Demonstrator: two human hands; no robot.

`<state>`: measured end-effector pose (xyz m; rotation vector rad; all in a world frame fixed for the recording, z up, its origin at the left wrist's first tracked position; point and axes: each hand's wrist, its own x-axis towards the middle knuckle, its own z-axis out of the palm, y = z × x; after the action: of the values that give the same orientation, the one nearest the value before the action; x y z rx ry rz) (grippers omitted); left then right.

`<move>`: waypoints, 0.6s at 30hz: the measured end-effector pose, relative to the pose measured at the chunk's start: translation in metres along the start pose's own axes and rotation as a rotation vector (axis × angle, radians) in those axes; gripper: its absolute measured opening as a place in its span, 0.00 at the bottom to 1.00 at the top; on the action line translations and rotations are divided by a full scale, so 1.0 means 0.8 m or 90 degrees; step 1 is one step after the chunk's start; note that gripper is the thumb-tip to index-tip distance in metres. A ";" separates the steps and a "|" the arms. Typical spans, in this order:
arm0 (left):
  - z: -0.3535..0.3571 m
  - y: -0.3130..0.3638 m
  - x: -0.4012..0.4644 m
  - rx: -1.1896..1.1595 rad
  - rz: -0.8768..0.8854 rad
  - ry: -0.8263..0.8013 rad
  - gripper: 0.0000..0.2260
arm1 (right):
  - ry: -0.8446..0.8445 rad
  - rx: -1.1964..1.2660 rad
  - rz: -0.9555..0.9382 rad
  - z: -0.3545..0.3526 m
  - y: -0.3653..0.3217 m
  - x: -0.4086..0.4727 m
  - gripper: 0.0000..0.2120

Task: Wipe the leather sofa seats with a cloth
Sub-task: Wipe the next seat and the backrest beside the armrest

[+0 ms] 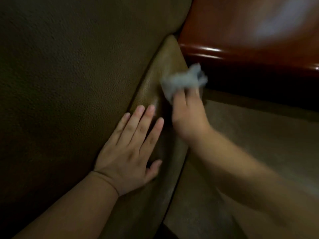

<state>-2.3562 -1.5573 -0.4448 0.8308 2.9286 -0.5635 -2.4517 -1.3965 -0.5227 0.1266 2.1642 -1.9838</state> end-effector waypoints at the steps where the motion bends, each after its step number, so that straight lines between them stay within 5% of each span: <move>1: 0.000 0.000 0.001 -0.001 -0.004 0.004 0.43 | 0.054 -0.051 0.002 0.009 -0.024 0.027 0.38; 4: -0.002 0.001 0.003 -0.002 -0.013 0.008 0.43 | 0.131 -0.107 0.018 0.029 -0.054 0.045 0.35; 8: -0.002 0.001 0.002 0.015 -0.015 0.023 0.42 | 0.056 -0.135 -0.064 0.012 0.053 -0.021 0.29; 12: 0.001 0.001 0.002 0.022 -0.015 0.019 0.43 | -0.030 -0.018 0.255 -0.008 0.087 -0.045 0.34; 15: 0.002 0.001 0.001 0.024 -0.020 0.025 0.42 | 0.085 -0.060 0.225 -0.002 0.042 0.032 0.27; 18: 0.000 0.001 0.004 0.023 -0.022 0.030 0.42 | 0.169 -0.131 0.213 0.008 0.003 0.088 0.38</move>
<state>-2.3583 -1.5551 -0.4459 0.8098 2.9888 -0.6089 -2.5195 -1.4079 -0.5400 0.7057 2.3031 -1.6253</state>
